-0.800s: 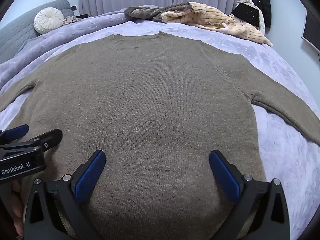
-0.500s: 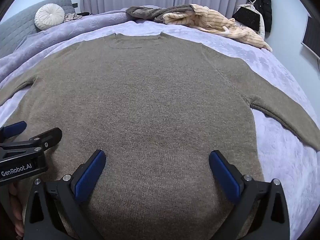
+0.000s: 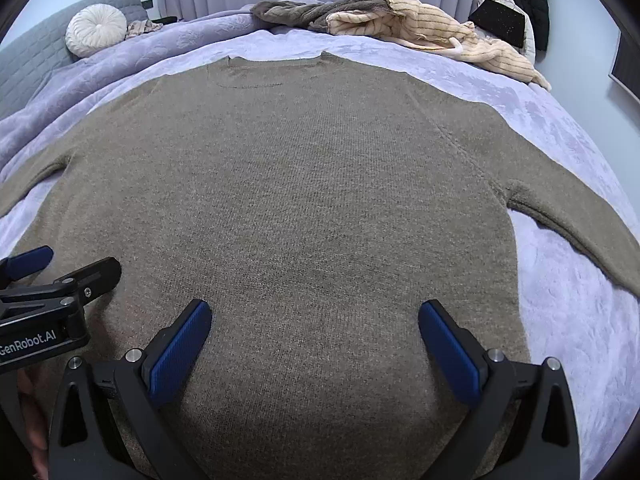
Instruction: Fold small clothes
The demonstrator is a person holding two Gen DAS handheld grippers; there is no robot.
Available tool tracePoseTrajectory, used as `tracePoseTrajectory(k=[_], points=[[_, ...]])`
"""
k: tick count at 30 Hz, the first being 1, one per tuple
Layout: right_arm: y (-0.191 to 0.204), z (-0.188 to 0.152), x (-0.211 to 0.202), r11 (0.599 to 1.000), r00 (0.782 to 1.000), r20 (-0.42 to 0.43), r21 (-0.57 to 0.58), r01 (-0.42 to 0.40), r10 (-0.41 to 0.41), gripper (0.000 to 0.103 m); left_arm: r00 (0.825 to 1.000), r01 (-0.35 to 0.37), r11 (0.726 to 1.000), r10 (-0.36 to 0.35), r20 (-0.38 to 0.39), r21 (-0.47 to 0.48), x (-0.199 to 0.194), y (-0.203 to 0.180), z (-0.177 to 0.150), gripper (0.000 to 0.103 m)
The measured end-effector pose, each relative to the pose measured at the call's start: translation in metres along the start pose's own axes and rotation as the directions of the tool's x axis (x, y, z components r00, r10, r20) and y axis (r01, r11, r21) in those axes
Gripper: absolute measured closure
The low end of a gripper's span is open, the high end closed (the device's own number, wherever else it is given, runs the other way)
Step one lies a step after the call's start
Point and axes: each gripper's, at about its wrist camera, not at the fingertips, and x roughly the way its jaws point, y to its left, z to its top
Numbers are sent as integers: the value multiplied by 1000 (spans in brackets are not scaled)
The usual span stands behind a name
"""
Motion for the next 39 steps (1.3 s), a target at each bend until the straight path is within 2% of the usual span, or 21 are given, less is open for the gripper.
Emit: tracePoseTrajectory(k=[7, 11, 14, 20, 24, 39], points=[[2, 23, 1, 999, 990, -142, -32, -3, -1, 0, 998, -12, 999, 14, -66, 32, -5, -2, 7, 0], [-5, 34, -17, 997, 990, -121, 24, -70, 72, 0, 997, -14, 1000, 15, -76, 24, -17, 1, 12, 0], [-6, 42, -33, 995, 992, -85, 48, -85, 88, 0, 999, -28, 999, 29, -42, 17, -31, 1, 13, 0], [-6, 54, -51, 993, 994, -32, 64, -103, 105, 0, 1000, -4, 1000, 4, -14, -11, -49, 0, 26, 0], [-12, 61, -56, 992, 995, -20, 74, -98, 100, 0, 999, -32, 999, 32, 0, 20, -57, -10, 34, 0], [-43, 64, -65, 996, 999, -14, 86, -39, 40, 0, 999, -53, 996, 53, -7, 75, -61, -40, 46, 0]])
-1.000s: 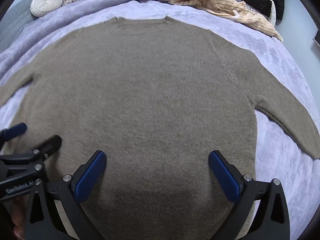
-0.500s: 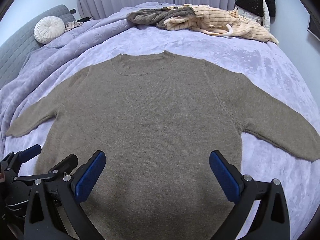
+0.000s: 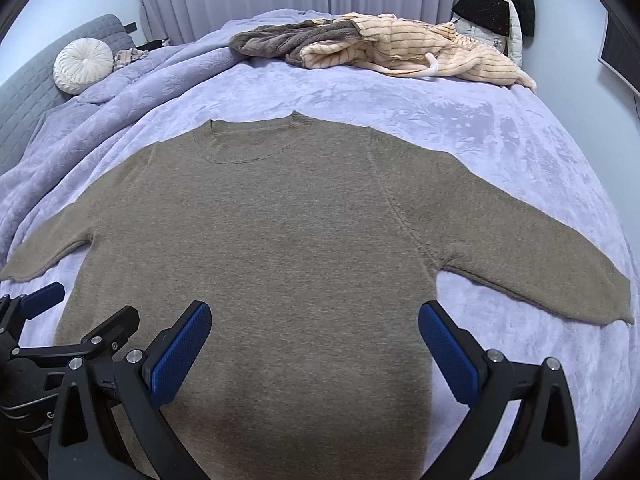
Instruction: Fold small clothes
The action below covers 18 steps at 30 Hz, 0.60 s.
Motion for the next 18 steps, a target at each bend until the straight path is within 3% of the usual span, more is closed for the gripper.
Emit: tracePoseTrajectory(k=[18], points=[[-55, 9, -4, 996, 999, 36, 83, 37, -40, 0, 1000, 2, 999, -2, -1, 54, -4, -51, 22, 0]])
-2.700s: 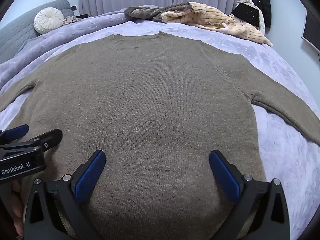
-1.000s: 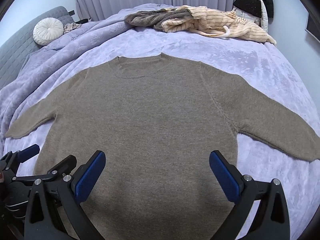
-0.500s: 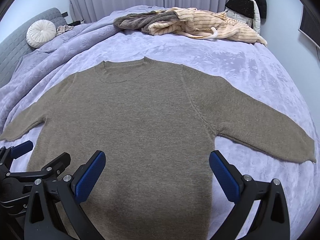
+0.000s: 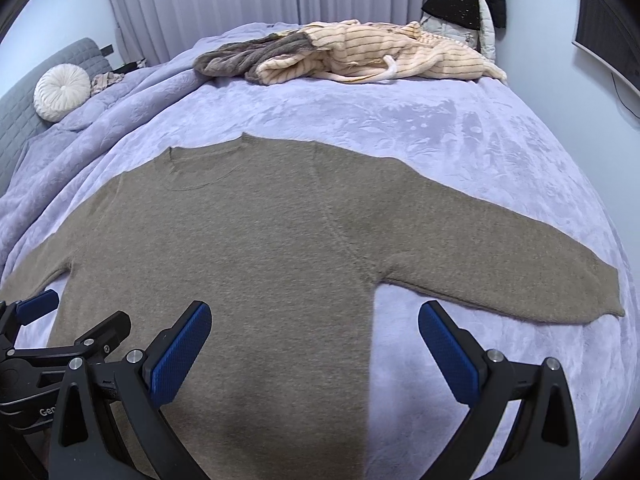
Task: Fold small clothes
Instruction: 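Move the right gripper to the sweater's sleeve cuff and grasp it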
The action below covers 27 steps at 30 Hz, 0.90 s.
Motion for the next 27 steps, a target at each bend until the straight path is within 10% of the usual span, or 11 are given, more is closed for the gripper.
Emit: tracePoseTrajectory(k=[27], points=[[-157, -5, -12, 954, 991, 20, 272, 125, -136, 0, 994, 102, 974, -107, 17, 202, -6, -157, 39, 0]])
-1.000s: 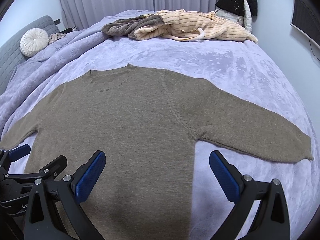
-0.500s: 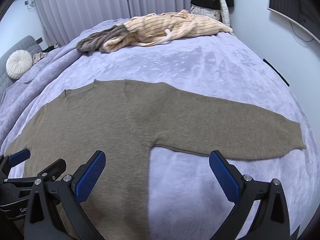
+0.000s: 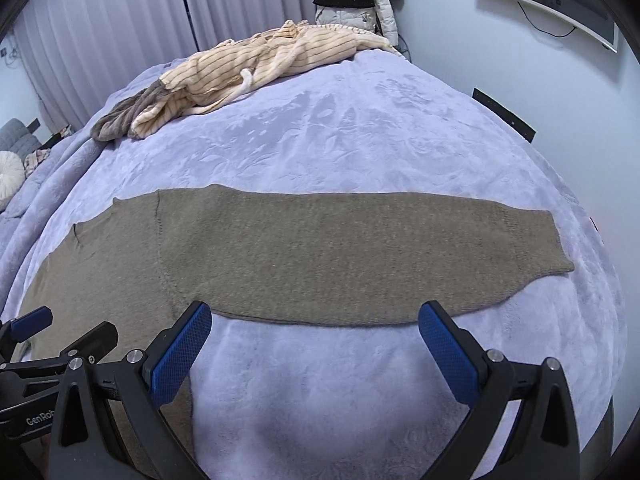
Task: Fold small clothes
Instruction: 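Move the right gripper to the sweater's sleeve cuff and grasp it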
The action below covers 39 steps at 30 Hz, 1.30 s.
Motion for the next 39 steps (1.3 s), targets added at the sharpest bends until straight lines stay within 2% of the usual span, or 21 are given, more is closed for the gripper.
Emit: tracePoseTrajectory(k=[11, 23, 29, 35, 36, 37, 38, 39], points=[[-68, 1, 12, 993, 998, -15, 100, 65, -64, 0, 999, 30, 996, -29, -17, 78, 17, -56, 17, 0], [-147, 3, 39, 962, 989, -64, 233, 142, -131, 0, 997, 68, 986, -63, -34, 155, 40, -112, 32, 0], [-165, 12, 56, 954, 990, -68, 267, 140, -126, 0, 996, 73, 983, -65, -54, 170, 58, -128, 37, 0], [-176, 23, 69, 956, 995, -30, 276, 97, -92, 0, 996, 73, 986, -64, -63, 150, 76, -127, 49, 0], [-177, 25, 71, 957, 996, -23, 274, 90, -87, 2, 996, 72, 988, -64, -62, 136, 79, -122, 53, 0], [-177, 27, 72, 960, 997, -13, 268, 82, -81, 12, 996, 68, 991, -61, -62, 114, 82, -116, 56, 0], [-178, 29, 72, 963, 997, -4, 257, 77, -79, 31, 996, 68, 993, -62, -67, 92, 85, -109, 60, 0], [-179, 30, 73, 967, 997, -1, 245, 74, -76, 45, 995, 67, 996, -62, -76, 66, 89, -101, 63, 0]])
